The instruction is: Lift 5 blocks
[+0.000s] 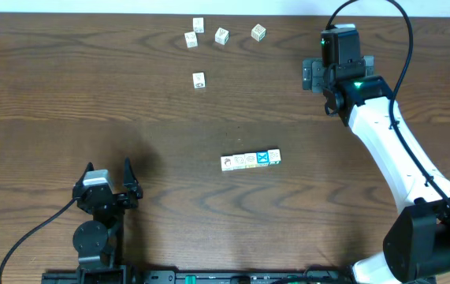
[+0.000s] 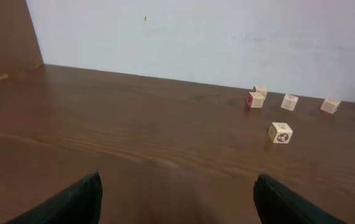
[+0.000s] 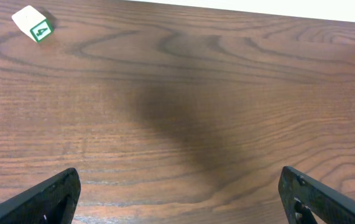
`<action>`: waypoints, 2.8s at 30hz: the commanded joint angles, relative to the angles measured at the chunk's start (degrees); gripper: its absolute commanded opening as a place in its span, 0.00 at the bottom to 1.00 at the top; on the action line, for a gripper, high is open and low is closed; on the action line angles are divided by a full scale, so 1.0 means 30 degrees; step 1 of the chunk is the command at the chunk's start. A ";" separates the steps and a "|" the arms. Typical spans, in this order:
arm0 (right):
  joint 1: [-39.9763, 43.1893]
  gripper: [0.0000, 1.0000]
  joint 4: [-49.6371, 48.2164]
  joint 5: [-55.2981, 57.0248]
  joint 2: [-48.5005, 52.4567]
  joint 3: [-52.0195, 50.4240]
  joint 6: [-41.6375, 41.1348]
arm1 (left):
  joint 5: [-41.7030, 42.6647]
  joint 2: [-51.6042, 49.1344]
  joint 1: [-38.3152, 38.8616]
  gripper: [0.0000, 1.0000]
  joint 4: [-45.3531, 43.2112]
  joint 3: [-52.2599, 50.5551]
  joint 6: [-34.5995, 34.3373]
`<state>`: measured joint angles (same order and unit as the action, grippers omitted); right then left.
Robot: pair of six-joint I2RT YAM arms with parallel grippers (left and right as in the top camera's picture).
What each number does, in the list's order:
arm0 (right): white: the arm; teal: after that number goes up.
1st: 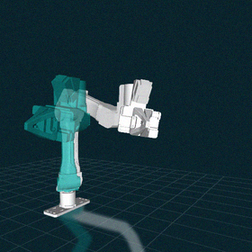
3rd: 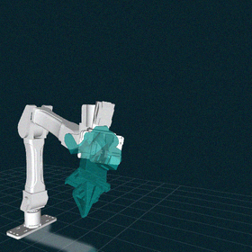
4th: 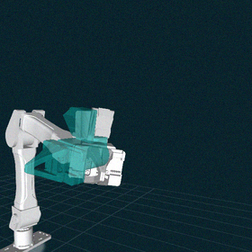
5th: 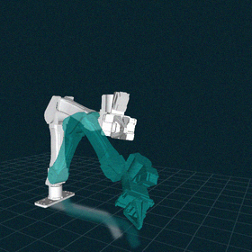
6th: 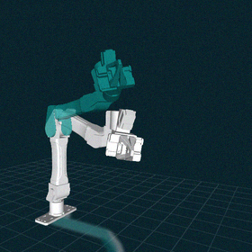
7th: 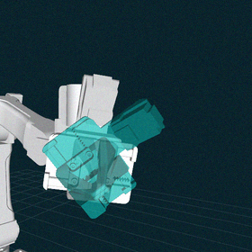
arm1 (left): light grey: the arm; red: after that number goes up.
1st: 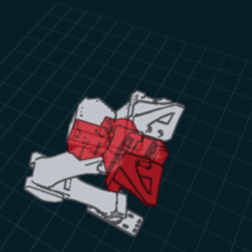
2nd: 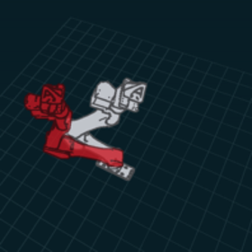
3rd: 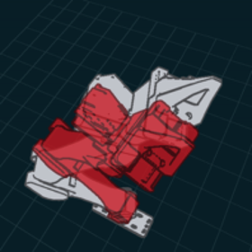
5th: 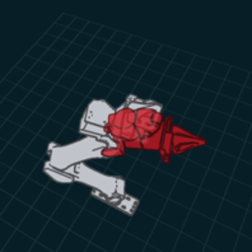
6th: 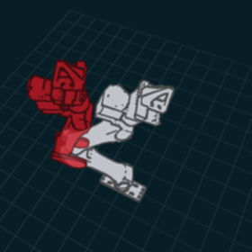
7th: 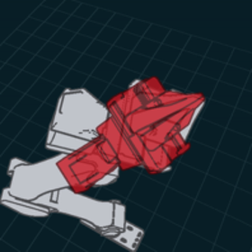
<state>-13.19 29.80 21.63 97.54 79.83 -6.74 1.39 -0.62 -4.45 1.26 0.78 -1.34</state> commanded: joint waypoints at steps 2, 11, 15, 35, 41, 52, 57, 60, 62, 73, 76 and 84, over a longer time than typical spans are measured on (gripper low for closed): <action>0.0022 0.99 -0.0007 0.0197 -0.0153 0.0226 0.0000 | -0.0175 0.0095 -0.0066 0.79 0.0933 -0.0175 -0.0648; 0.0022 0.99 -0.0007 0.0197 -0.0153 0.0226 0.0000 | -0.0182 0.0087 -0.0066 0.79 0.0933 -0.0175 -0.0648; 0.0029 0.99 -0.0007 0.0189 -0.0153 0.0226 0.0000 | -0.0175 0.0087 -0.0066 0.79 0.0933 -0.0175 -0.0648; 0.0357 0.99 -0.3934 -0.4685 -1.6130 -0.7781 0.1617 | -0.0175 0.0087 -0.0066 0.79 0.0933 -0.0175 -0.0648; 0.4313 0.99 -1.3034 -0.7890 -2.4421 -1.9613 -0.0925 | -0.0182 0.0087 -0.0066 0.79 0.0933 -0.0175 -0.0648; 0.5333 0.99 -1.3682 -0.7461 -3.1532 -2.6512 -0.2936 | -0.0175 0.0087 -0.0066 0.79 0.0933 -0.0175 -0.0648; 0.5370 0.99 -1.0280 -0.7235 -3.2421 -2.6512 -0.2747 | -0.0175 0.0087 -0.0066 0.79 0.0933 -0.0175 -0.0648; 0.5370 0.99 -0.8692 -0.7322 -3.2421 -2.6512 -0.2827 | -0.0175 0.0087 -0.0066 0.79 0.0933 -0.0175 -0.0648; 0.5370 0.99 -0.8444 -0.7439 -3.2421 -2.6512 -0.2681 | -0.0175 0.0087 -0.0066 0.79 0.0933 -0.0175 -0.0648; 0.5370 0.99 -0.8502 -0.7373 -3.1547 -2.6505 -0.2659 | -0.0175 0.0087 -0.0066 0.79 0.0933 -0.0175 -0.0648; 0.5370 0.99 -0.8502 -0.7373 -3.1510 -2.6505 -0.2667 | -0.0175 0.0087 -0.0073 0.79 0.0933 -0.0175 -0.0648; 0.5370 0.99 -0.8502 -0.7373 -3.1510 -2.6505 -0.2659 | -0.0182 0.0087 -0.0066 0.79 0.0933 -0.0175 -0.0648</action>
<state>2.46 4.03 -0.47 2.90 0.38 -14.61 1.41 -0.64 -4.45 1.69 1.10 -3.01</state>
